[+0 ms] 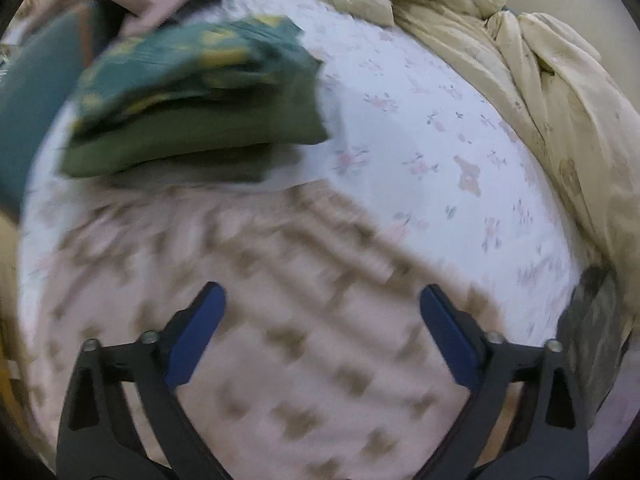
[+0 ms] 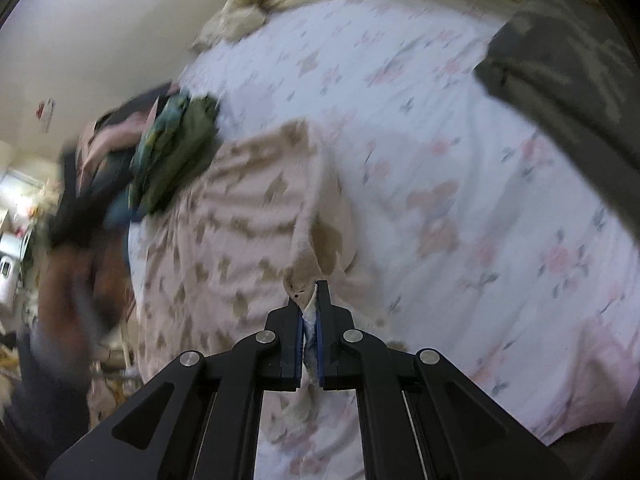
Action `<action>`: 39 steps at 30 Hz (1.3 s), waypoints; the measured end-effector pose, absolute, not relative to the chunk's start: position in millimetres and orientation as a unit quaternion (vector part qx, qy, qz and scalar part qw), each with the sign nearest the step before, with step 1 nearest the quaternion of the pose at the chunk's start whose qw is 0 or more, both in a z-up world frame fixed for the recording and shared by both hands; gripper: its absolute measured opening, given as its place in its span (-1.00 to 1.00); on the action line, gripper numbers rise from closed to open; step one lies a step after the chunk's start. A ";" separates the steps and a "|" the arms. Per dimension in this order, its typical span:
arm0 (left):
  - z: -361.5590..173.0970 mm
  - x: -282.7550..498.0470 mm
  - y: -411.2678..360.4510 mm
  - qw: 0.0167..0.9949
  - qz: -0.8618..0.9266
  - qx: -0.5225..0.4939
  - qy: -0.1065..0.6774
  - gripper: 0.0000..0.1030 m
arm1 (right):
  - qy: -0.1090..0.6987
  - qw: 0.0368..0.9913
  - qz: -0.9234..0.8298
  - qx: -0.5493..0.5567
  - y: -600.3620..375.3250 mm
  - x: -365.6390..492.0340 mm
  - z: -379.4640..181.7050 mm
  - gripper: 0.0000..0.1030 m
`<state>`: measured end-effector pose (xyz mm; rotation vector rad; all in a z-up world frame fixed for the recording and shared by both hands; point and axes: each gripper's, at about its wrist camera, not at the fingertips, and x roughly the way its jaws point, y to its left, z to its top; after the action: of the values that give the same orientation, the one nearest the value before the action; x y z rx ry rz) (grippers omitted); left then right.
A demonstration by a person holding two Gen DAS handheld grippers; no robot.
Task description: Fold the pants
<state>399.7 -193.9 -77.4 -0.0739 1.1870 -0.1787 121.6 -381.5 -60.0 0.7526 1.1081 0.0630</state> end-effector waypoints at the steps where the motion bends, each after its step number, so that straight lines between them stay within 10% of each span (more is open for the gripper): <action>1: -86.5 413.3 -202.9 0.817 -0.078 -0.039 0.571 0.72 | 0.524 0.777 0.035 0.347 -375.0 120.1 -65.6 -0.93; 12: -172.3 478.8 -262.3 0.769 -0.049 0.016 0.637 0.38 | 0.575 0.751 0.093 0.310 -328.2 122.0 -82.2 -0.95; 16: -179.4 480.3 -269.7 0.774 -0.041 0.056 0.630 -0.97 | 0.581 0.750 0.094 0.302 -326.9 123.0 -85.6 -0.95; 39: -6.6 457.1 -120.8 0.810 -0.112 0.212 0.535 -0.97 | 0.449 0.771 0.404 0.201 -170.8 107.7 32.3 -0.95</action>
<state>457.1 -120.8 -6.6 0.4521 1.1440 -0.2389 107.7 -170.8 32.3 0.4366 0.9732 0.8758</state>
